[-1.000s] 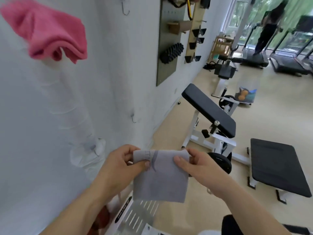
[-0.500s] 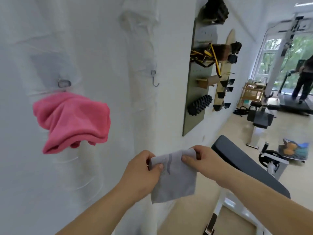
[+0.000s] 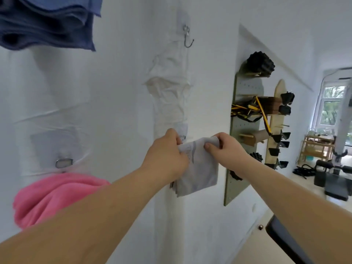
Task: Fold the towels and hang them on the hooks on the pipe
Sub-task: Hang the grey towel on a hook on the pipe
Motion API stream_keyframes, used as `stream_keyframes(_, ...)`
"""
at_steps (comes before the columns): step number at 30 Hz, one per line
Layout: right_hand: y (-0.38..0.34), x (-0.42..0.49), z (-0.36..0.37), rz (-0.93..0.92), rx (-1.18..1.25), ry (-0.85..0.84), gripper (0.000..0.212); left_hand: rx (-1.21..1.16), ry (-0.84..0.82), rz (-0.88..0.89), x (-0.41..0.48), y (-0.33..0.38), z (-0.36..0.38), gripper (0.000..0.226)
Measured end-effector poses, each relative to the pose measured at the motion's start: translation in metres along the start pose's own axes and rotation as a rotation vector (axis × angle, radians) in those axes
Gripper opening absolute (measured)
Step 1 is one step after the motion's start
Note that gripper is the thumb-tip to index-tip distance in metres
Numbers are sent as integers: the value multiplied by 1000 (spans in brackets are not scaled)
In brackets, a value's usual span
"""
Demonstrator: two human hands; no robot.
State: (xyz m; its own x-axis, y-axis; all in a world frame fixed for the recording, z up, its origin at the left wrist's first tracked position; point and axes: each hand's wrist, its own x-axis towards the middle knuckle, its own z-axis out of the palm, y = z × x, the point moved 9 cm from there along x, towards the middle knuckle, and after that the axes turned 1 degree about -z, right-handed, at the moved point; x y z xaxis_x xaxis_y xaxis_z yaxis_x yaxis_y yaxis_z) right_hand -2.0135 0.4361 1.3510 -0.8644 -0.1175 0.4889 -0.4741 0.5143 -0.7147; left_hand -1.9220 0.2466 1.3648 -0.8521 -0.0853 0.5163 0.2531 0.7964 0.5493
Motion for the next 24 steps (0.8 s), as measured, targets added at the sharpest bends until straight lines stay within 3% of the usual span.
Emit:
stream_keyframes(8,9,42,22,64,-30,8,24,101,71,-10,36,-17,-1,7)
stream_keyframes(15,35,40,47,284,-140,-160,37,95,73,-92,40,-47,25,16)
stream_keyframes(17,29,44,36,202,-217,-71,44,92,53,-127,42,-52,29,13)
stream_keyframes(19,6,47,30,-15,-299,4,33,94,20,-150,41,-56,34,14)
stream_keyframes(21,-10,44,36,-151,-293,-99,12,114,3,-162,41,-57,34,17)
stream_keyframes(24,-8,30,47,-33,-175,-378,23,151,-6,-160,42,-54,26,11)
